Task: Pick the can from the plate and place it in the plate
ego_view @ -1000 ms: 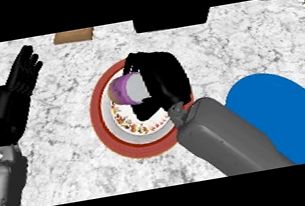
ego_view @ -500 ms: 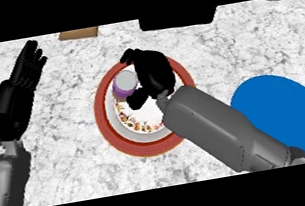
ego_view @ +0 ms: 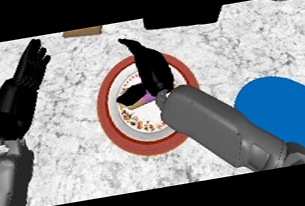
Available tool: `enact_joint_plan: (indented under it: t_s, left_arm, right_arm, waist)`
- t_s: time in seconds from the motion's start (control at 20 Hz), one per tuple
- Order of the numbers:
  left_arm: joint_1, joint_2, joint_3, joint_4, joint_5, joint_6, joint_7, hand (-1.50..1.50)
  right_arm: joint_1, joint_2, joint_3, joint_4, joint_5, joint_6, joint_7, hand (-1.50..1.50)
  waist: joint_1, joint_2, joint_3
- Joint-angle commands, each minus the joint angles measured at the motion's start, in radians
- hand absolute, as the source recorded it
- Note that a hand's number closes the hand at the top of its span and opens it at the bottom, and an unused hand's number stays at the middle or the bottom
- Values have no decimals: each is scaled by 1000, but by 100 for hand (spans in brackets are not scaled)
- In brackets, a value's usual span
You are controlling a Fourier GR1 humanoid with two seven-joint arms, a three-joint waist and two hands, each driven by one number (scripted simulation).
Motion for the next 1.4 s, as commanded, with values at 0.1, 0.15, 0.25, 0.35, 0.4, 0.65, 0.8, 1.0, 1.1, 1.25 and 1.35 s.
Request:
enact_joint_plan:
  t_s: [0.1,0.15,0.25,0.35,0.4,0.65,0.8,1.0,1.1,1.25,1.35]
  left_arm:
    - [-16,28,36,1,26,-18,37,0]
    - [10,-7,4,7,-13,5,-14,0]
    - [0,31,43,6,16,-20,9,0]
    - [28,10,28,4,-23,10,-10,0]
    - [23,6,28,-23,-9,8,9,0]
    - [-1,15,59,13,-7,10,30,0]
    - [132,35,74,-100,21,-29,14,0]
    - [41,-10,45,0,-45,25,-7,0]
    - [118,12,65,-119,-9,-4,39,0]
    - [103,9,58,-89,-11,-23,27,0]
    - [155,17,78,-129,-1,-26,30,0]
  right_arm:
    - [-4,0,-49,-61,-165,-147,-128,-150]
    - [22,0,-52,-42,-210,-131,-179,-150]
    - [10,0,-127,-29,-253,-107,-237,-150]
    - [7,0,-165,-30,-259,-102,-254,-150]
    - [63,0,-186,-11,-273,-110,-325,-150]
    - [148,-84,-275,-115,-287,-36,-365,-150]
    - [238,-184,-309,-245,-323,57,-359,-150]
    - [351,-273,-340,-348,-329,144,-391,-150]
    - [394,-303,-378,-346,-339,200,-435,-150]
    - [457,-375,-422,-399,-358,285,-450,-150]
    - [543,-434,-443,-492,-372,316,-459,-150]
  waist:
    - [-18,-6,1]
    - [-24,-5,0]
    - [-36,-8,0]
    - [-55,-12,0]
    - [-55,-12,0]
    - [-80,-16,0]
    - [-78,-22,0]
    - [-92,-19,0]
    - [-78,-20,0]
    - [-80,-19,0]
    - [-83,-22,0]
